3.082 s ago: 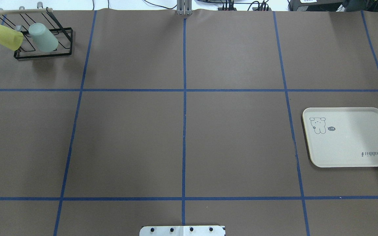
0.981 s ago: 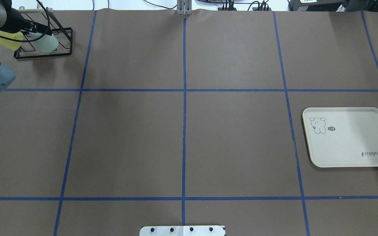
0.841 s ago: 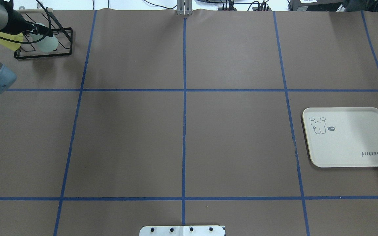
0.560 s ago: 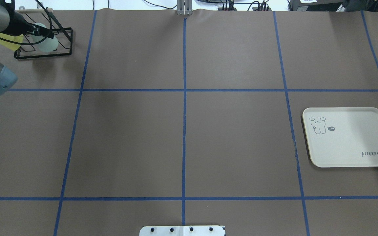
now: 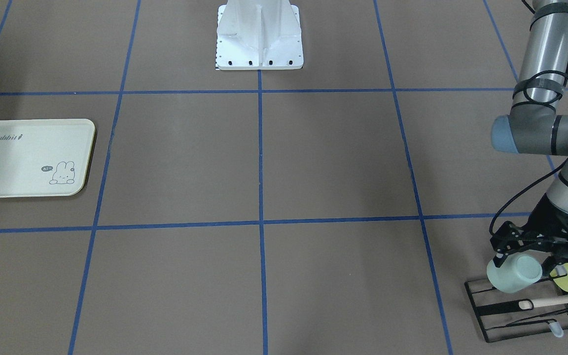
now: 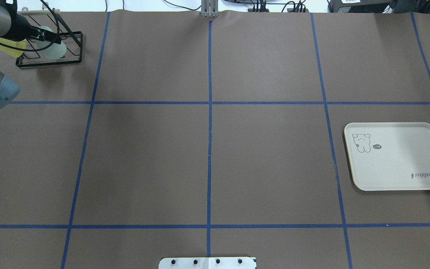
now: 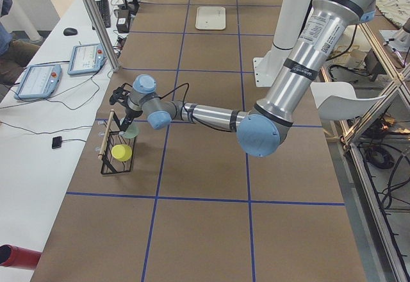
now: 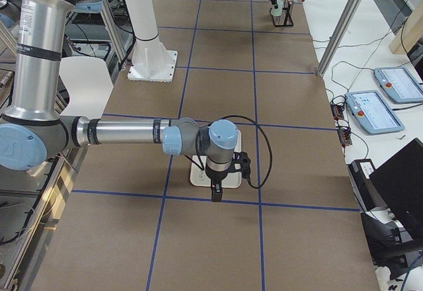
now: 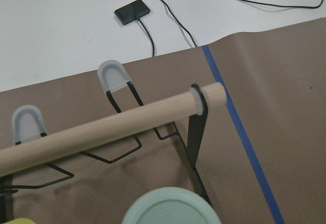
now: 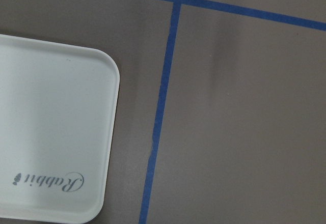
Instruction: Left arm grabs green cup and hands to right arm on tray
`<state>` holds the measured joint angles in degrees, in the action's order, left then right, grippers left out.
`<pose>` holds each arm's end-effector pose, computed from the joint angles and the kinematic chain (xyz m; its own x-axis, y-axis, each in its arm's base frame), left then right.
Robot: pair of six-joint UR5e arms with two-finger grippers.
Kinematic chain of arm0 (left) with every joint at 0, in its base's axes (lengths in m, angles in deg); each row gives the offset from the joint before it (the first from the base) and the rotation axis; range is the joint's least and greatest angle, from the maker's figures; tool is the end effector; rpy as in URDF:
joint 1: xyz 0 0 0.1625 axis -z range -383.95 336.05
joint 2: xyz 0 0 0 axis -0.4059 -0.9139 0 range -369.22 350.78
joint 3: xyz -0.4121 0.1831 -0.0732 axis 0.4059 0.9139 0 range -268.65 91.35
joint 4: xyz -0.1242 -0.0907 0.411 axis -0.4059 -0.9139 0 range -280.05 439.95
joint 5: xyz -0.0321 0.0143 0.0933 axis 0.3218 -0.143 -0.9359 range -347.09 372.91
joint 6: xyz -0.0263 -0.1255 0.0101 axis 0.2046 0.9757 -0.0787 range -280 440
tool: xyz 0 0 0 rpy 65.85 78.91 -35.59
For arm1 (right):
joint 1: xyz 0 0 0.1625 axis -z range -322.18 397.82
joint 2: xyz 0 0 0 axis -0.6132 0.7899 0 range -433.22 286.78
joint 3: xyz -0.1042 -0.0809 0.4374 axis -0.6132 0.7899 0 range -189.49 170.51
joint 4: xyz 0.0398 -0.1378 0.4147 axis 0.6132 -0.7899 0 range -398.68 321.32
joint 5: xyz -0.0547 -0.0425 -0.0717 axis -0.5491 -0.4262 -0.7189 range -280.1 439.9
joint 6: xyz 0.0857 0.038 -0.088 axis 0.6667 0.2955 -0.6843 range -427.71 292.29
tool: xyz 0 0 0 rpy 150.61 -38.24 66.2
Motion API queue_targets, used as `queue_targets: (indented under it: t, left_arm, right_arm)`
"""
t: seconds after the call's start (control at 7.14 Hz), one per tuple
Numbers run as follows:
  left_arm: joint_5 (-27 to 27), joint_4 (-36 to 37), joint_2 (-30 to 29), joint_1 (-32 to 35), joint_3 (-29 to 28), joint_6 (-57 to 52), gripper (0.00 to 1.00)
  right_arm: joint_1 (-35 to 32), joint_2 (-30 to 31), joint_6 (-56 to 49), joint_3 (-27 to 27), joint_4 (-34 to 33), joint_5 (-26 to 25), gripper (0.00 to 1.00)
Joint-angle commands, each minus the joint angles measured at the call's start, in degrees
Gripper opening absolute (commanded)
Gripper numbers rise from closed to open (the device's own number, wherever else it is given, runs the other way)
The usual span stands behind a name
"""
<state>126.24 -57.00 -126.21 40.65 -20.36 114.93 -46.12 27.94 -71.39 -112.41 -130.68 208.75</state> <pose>0.2595 -0.7381 0.5247 0.7204 0.2381 -0.6514 0.1825 0.8411 0.5092 0.0071 -0.4319 0.6984 0.7663 -0.1431 0.6264 0.1551 0.9872 0.0359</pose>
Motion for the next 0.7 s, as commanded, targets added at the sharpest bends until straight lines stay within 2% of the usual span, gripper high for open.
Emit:
queue_targets:
  t: [0.0,0.42,0.56]
  left_arm:
    - [-2.05,0.01,-0.08,0.0,0.01,-0.04,0.97]
    - [-2.06,0.01,0.01,0.0,0.01,0.04,0.97]
    - [-2.06,-0.07,0.01,0.0,0.01,0.04,0.85]
  right_arm:
    - [0.0,0.0,-0.01,0.09,-0.01,0.0,1.0]
    - [0.0,0.09,-0.01,0.09,-0.01,0.0,1.0]
    - [0.0,0.09,-0.01,0.09,-0.01,0.0,1.0]
